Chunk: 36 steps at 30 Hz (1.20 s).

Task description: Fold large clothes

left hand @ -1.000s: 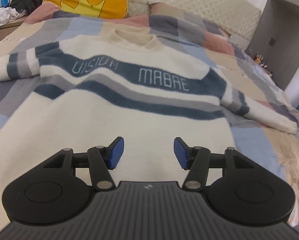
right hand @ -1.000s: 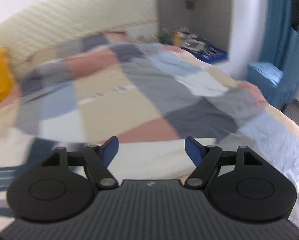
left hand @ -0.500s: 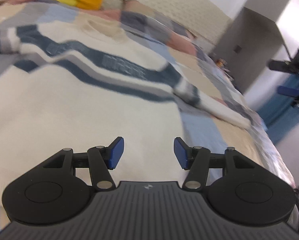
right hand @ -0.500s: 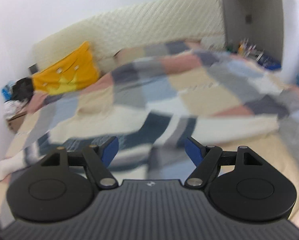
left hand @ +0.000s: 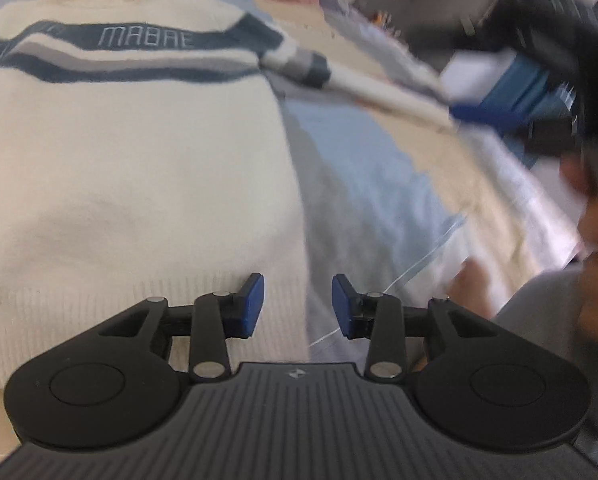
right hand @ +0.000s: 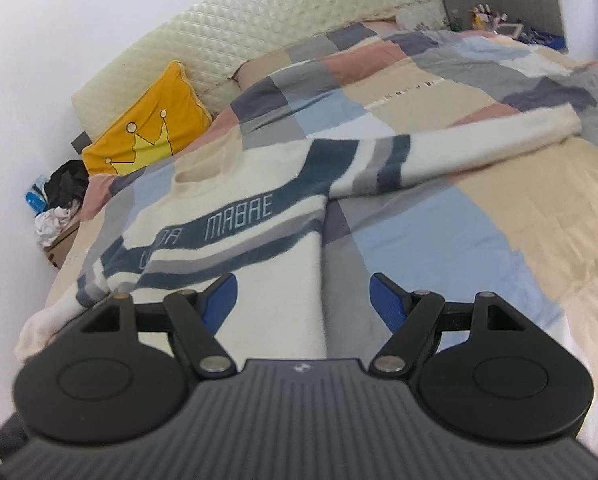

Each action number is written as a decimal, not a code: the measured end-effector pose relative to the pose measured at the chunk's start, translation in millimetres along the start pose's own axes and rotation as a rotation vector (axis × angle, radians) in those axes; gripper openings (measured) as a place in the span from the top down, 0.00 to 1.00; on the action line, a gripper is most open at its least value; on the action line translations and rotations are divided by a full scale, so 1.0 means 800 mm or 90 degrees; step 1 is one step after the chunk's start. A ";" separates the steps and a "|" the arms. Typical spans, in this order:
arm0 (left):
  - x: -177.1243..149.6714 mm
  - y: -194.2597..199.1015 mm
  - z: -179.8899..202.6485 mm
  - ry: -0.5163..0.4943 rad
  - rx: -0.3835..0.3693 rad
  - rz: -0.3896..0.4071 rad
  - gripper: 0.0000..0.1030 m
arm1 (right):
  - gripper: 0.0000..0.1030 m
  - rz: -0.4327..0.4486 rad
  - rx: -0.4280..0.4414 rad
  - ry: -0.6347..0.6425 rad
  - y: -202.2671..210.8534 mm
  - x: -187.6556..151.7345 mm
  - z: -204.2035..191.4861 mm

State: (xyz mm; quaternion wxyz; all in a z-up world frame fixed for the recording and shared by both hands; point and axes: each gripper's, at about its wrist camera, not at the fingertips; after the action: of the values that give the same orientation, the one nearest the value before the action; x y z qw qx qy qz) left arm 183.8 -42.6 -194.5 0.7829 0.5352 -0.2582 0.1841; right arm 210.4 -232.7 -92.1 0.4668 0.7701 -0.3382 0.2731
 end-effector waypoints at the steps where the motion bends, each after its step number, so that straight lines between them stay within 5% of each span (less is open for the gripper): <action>1: -0.001 -0.008 0.005 -0.020 0.014 -0.007 0.57 | 0.27 0.001 -0.003 -0.005 -0.005 0.003 0.004; 6: -0.013 -0.035 0.021 -0.071 0.062 -0.017 0.40 | 0.27 0.007 0.012 -0.057 -0.028 0.008 0.034; 11: -0.019 -0.051 0.033 -0.094 0.106 -0.015 0.40 | 0.27 -0.007 0.062 -0.114 -0.042 0.002 0.057; 14: -0.019 -0.053 0.033 -0.097 0.137 -0.013 0.58 | 0.27 -0.007 0.077 -0.122 -0.042 0.003 0.057; 16: -0.020 -0.051 0.031 -0.100 0.159 -0.004 0.78 | 0.27 -0.003 0.082 -0.128 -0.041 0.003 0.059; 21: -0.018 -0.039 0.021 -0.060 0.139 0.013 0.90 | 0.26 0.009 0.101 -0.136 -0.034 0.004 0.063; 28: -0.009 -0.026 0.025 0.002 0.092 0.030 0.92 | 0.26 0.056 0.098 -0.091 -0.017 0.007 0.058; 36: 0.007 -0.047 0.054 0.030 0.008 0.017 0.92 | 0.25 0.067 0.099 -0.154 -0.017 0.018 0.089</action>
State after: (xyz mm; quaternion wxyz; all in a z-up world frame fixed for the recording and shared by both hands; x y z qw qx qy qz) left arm 200.3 -96.1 -206.6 0.7828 0.5325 -0.2456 0.2085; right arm 237.3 -296.3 -118.1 0.3466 0.8124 -0.4099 0.2278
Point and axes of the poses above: each gripper's, at about its wrist camera, not at the fingertips, and y roughly against the way its jaws point, z to its right, x to its top, and after that the axes turned 3 degrees about x, right-handed
